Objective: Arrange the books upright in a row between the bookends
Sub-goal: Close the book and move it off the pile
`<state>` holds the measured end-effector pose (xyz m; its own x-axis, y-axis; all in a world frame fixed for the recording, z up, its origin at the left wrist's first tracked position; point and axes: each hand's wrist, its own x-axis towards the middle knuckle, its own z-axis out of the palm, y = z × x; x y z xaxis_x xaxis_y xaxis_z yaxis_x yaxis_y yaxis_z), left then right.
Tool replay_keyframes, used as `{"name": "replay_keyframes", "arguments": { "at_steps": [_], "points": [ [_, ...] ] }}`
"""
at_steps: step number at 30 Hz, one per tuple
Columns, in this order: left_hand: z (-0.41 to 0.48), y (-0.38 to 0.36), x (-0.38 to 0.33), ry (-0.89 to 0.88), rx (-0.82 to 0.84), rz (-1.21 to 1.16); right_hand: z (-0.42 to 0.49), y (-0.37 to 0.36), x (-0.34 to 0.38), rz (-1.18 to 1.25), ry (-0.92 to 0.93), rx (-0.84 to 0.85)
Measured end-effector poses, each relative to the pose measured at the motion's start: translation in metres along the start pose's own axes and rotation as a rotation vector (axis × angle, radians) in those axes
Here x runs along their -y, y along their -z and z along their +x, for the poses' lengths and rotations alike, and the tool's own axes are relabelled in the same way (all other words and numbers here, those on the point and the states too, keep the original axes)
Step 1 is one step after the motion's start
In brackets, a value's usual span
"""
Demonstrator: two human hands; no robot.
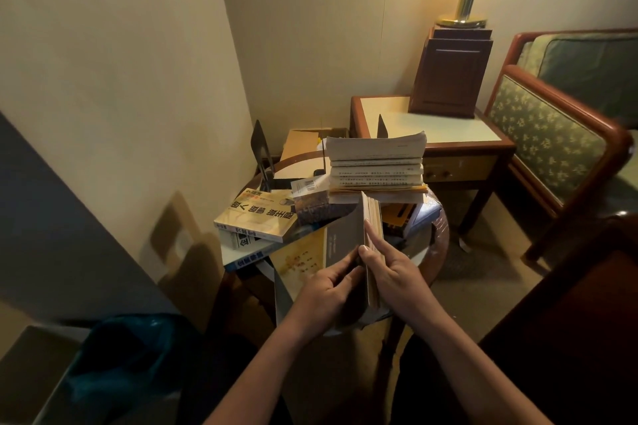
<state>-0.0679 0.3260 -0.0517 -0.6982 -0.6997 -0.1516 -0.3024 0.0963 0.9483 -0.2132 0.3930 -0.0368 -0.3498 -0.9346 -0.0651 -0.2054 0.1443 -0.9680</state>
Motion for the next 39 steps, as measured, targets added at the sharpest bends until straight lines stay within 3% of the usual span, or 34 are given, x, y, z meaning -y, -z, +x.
{"name": "replay_keyframes", "arguments": {
  "at_steps": [6,10,14,16,21,25,30,34,39],
  "points": [
    [0.006,0.001,0.018,0.019,-0.035,0.281,-0.001,0.001,-0.002,-0.103,-0.036,-0.086],
    [0.006,0.009,0.019,0.111,-0.149,0.321,-0.005,-0.002,-0.004,-0.007,-0.065,-0.118],
    [0.008,0.035,0.001,0.16,-0.281,0.099,-0.006,0.003,0.009,0.185,-0.122,-0.09],
    [0.008,0.049,-0.015,0.148,-0.261,-0.101,-0.004,0.003,0.019,0.247,-0.135,-0.055],
    [0.005,0.056,-0.049,0.041,-0.214,-0.223,0.005,-0.006,0.044,0.244,-0.143,-0.058],
    [0.005,0.058,-0.058,0.03,-0.136,-0.589,0.007,-0.009,0.054,0.669,-0.219,-0.006],
    [0.001,0.062,-0.067,0.005,-0.173,-0.582,0.004,-0.009,0.068,0.585,-0.158,-0.042],
    [-0.003,0.051,-0.07,-0.023,-0.092,-0.76,0.002,-0.015,0.071,0.793,-0.196,0.004],
    [-0.012,0.066,-0.077,-0.061,-0.343,-0.395,0.002,-0.003,0.071,0.566,-0.142,0.082]
  ]
}}
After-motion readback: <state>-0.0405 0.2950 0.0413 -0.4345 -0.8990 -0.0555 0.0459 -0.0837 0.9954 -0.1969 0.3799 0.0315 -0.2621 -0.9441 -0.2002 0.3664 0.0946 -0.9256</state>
